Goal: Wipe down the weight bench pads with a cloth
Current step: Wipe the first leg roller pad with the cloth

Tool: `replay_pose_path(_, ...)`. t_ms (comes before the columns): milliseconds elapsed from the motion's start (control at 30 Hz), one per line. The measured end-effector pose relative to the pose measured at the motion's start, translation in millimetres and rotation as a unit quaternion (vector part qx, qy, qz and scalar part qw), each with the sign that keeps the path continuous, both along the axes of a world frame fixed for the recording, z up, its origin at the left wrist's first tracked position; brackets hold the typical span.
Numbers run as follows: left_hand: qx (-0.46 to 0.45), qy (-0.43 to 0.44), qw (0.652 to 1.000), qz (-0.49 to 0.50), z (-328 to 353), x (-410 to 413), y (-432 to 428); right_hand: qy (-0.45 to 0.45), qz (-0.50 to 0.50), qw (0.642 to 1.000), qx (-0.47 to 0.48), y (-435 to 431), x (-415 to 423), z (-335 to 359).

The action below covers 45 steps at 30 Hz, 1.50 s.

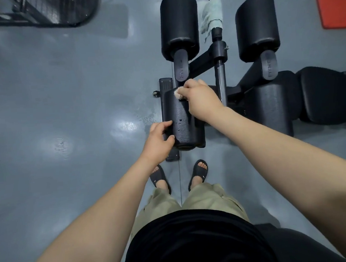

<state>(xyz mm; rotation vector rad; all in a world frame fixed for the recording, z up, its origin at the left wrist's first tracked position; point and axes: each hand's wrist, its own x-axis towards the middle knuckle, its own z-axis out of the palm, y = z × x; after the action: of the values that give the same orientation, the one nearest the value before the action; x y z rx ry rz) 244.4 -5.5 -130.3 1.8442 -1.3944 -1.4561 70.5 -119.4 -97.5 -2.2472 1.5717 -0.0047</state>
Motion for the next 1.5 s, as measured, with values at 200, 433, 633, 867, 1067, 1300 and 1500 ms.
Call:
replay_pose_path(200, -0.012, -0.009, 1.000, -0.022, -3.0, 3.6, 1.3, -0.021, 0.021, 0.999, 0.018, 32.0, -5.0, -3.5)
replay_pose_path(433, -0.007, -0.013, 1.000, -0.024, -3.1, 4.9, -0.5, -0.085, 0.013, 0.996, 0.001, 82.3, -14.4, -14.9)
replay_pose_path(633, -0.014, -0.022, 1.000, -0.012, -2.1, 0.4, 0.0, -0.109, 0.002, 0.994, -0.004, 108.8, -17.4, -16.3)
replay_pose_path(867, -0.016, -0.030, 0.999, 0.000, -0.4, -5.1, 0.8, -0.120, -0.003, 0.993, 0.009, 131.8, -21.2, -18.6)
replay_pose_path(1067, -0.036, -0.039, 0.999, -0.004, -2.5, -10.8, 2.2, -0.139, -0.015, 0.989, 0.044, 148.4, -36.1, -14.6)
replay_pose_path(1300, -0.049, -0.043, 0.998, -0.011, -0.5, -14.2, 4.0, -0.147, -0.109, 0.983, -0.020, 117.6, -30.7, 4.5)
replay_pose_path(1500, -0.016, -0.027, 0.999, 0.026, 1.4, -12.7, 9.4, -0.071, -0.070, 0.995, 0.007, 77.3, 0.7, 0.4)
